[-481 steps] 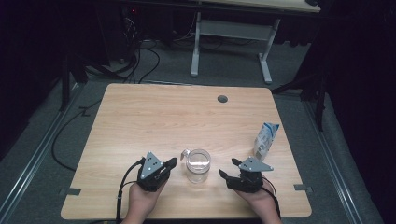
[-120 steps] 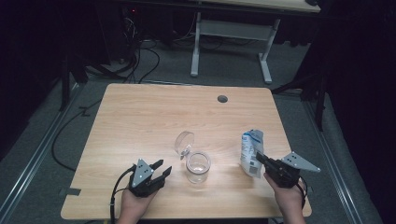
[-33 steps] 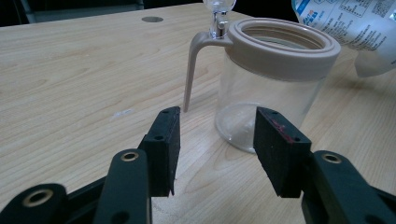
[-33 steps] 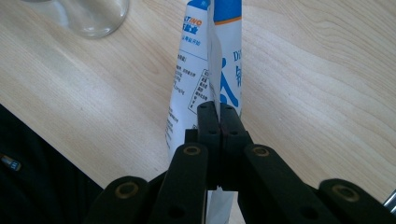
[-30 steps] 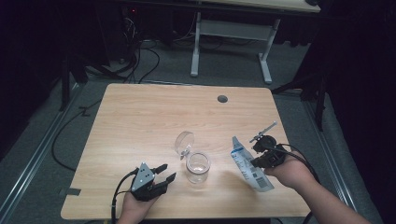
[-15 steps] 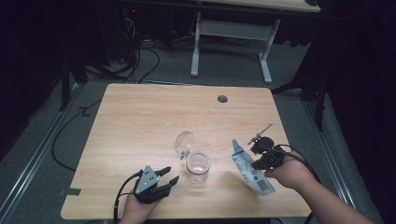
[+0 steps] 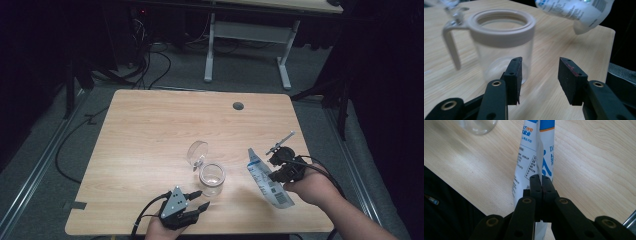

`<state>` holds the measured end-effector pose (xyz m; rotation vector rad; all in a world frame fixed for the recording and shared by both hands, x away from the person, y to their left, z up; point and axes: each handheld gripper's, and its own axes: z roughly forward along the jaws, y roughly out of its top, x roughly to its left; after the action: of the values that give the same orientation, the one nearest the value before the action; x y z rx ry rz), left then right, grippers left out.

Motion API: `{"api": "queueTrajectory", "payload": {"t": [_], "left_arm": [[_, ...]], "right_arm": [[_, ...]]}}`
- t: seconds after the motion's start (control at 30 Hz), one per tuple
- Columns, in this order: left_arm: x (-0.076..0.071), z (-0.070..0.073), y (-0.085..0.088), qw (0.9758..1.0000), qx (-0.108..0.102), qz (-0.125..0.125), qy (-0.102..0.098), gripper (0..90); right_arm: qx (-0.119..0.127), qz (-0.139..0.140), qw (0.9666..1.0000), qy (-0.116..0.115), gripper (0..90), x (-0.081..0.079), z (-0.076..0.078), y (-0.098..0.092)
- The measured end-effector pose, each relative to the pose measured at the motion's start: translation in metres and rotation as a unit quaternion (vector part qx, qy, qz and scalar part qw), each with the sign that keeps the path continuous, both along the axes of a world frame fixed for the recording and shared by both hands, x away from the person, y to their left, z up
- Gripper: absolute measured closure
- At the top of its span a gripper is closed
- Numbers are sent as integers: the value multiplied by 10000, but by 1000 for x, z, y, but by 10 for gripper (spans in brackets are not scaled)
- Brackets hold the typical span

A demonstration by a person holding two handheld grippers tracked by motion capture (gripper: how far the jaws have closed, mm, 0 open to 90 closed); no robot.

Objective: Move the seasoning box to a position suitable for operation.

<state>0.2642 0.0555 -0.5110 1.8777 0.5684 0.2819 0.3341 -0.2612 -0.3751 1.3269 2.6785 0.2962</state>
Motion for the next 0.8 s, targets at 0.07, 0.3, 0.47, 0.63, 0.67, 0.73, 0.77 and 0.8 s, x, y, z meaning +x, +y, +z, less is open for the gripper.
{"api": "queueTrajectory", "payload": {"t": [0.07,0.3,0.47,0.63,0.67,0.73,0.77,0.8], "left_arm": [[-4,2,-7,9999,39,-30,-90,554],[-8,7,-32,9994,127,-169,-288,565],[-1,11,-51,9990,86,-275,-327,549],[4,15,-69,9984,2,-406,-404,530],[3,16,-72,9981,-12,-426,-451,529],[1,15,-75,9976,-51,-474,-499,524],[1,15,-76,9975,-64,-504,-483,523],[0,13,-76,9975,-84,-516,-482,519]], "right_arm": [[31,30,10000,-27,900,-1,1,1],[77,61,9999,-82,900,-3,7,3],[87,90,9999,-102,900,-3,11,4],[98,71,9999,-93,900,-4,16,8],[93,58,9999,-97,900,-4,17,9],[108,74,9999,-112,900,-4,19,10],[124,98,9998,-111,900,-4,19,12],[115,104,9998,-87,900,-5,20,13]]}}
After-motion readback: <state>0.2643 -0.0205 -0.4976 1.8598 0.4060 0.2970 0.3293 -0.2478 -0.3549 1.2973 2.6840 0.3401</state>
